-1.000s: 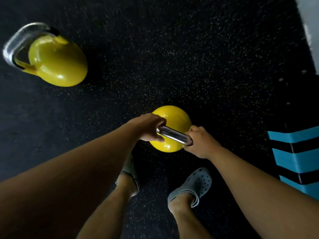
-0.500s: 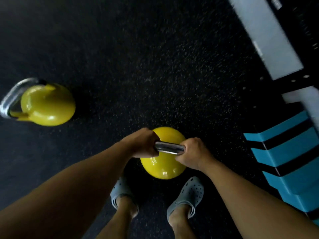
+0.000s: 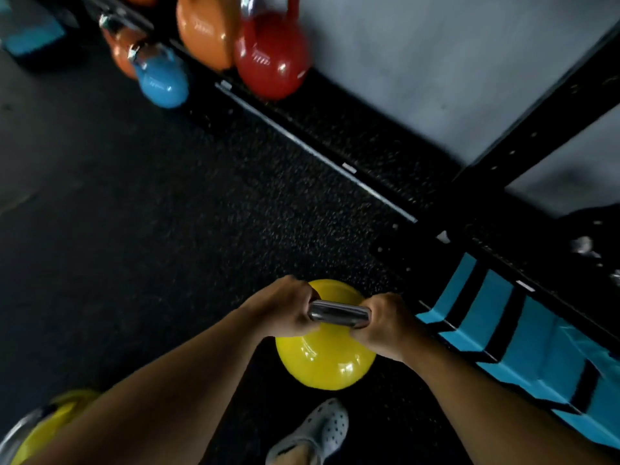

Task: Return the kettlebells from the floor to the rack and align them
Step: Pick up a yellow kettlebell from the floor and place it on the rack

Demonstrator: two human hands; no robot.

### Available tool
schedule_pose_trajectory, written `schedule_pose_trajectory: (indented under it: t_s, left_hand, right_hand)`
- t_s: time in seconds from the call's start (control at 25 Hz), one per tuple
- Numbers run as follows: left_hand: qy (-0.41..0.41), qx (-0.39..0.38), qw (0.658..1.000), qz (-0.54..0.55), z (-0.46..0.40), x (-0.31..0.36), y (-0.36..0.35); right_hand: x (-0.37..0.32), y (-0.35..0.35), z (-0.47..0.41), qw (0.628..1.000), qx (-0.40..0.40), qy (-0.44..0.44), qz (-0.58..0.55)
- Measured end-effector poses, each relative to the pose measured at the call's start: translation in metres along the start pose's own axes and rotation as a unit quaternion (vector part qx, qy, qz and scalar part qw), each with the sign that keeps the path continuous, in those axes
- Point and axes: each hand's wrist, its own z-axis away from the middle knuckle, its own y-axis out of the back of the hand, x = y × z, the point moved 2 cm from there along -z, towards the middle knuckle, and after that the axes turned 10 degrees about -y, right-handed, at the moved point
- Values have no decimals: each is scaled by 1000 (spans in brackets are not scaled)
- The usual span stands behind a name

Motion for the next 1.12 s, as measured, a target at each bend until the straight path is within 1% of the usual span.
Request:
schedule_pose_trajectory:
  t_s: [0.16, 0.32, 0.4, 0.52, 0.6, 0.76, 0.88, 1.0, 1.12]
  left_hand:
    - [-37, -13, 998, -58, -58, 18, 77]
    - [-63, 12, 995, -76, -113, 25, 144]
    - [-93, 27, 991, -96, -144, 32, 174]
    - [-144, 53, 975, -159, -192, 37, 211]
    - [-162, 59, 967, -186, -224, 42, 232]
    - [-186, 72, 957, -209, -281, 47, 265]
    - [-213, 64, 945, -240, -314, 48, 276]
    - [-225, 54, 947, -222, -342, 42, 275]
    - [-224, 71, 953, -192, -364, 33, 274]
  right_hand:
    - [-13, 69, -30, 998, 58, -18, -5]
    - [-25, 137, -64, 990, 135, -31, 10]
    - [-28, 166, -82, 981, 185, -48, 21]
    - [-29, 200, -112, 964, 252, -65, 48]
    - [-27, 222, -132, 954, 286, -82, 49]
    - [-24, 260, -171, 943, 310, -115, 31]
    - [-20, 271, -191, 934, 329, -136, -2]
    - [-13, 273, -209, 930, 330, -160, -34]
    - [-8, 276, -227, 924, 338, -168, -63]
